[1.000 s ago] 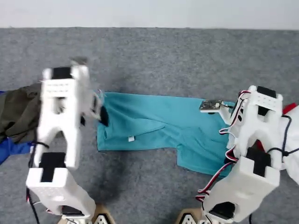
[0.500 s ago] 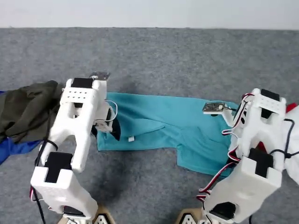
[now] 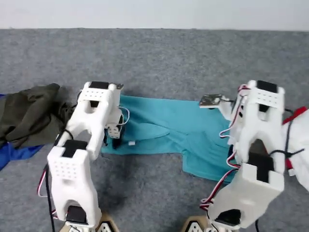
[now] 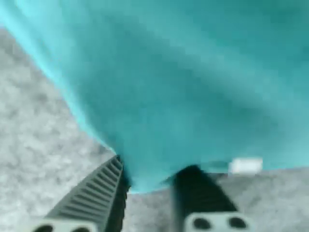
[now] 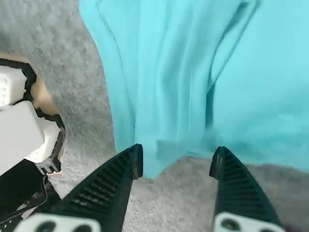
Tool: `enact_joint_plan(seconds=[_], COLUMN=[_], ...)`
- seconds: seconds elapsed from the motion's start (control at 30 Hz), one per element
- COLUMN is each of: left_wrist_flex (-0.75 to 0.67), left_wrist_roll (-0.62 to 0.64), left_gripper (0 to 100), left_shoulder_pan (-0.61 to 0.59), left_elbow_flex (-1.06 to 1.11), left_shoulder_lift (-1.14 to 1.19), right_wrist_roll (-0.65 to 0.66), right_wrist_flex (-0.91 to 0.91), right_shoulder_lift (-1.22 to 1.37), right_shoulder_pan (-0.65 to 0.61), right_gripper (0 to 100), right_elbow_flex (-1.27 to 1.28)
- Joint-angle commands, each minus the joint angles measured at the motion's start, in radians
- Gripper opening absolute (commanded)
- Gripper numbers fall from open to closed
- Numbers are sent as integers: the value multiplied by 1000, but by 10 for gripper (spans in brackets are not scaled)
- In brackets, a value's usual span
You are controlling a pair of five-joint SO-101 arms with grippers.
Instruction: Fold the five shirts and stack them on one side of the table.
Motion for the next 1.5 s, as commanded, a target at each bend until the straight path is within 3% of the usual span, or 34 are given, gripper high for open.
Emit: enact_joint_plan(seconds=[0.0, 0.13, 0.47, 0.53, 0.67, 0.93, 1.3, 1.47], left_wrist_flex=[107, 152, 150, 150, 150, 150, 152, 152], left_wrist_roll=[-14, -94, -95, -97, -97, -94, -94, -95], left_gripper=[14, 13, 13, 13, 13, 13, 13, 13], left_shoulder_pan=[-8, -34, -86, -86, -91, -92, -95, -95], left_elbow_flex=[-159, -226, -226, -226, -226, -226, -225, -225], left_shoulder_lift=[44, 72, 78, 78, 78, 78, 71, 77], right_wrist_roll=[-20, -31, -31, -31, -32, -32, -68, 28], right_wrist_flex=[31, 31, 31, 28, -12, -27, 2, 42], right_shoulder_lift=[16, 102, 186, 196, 197, 188, 188, 162], right_shoulder_pan=[-45, -47, -33, -33, -27, 8, 27, 31], right_gripper=[234, 232, 229, 188, 1, 10, 9, 9], right_elbow_flex=[-43, -44, -40, -44, -43, -140, -523, -516])
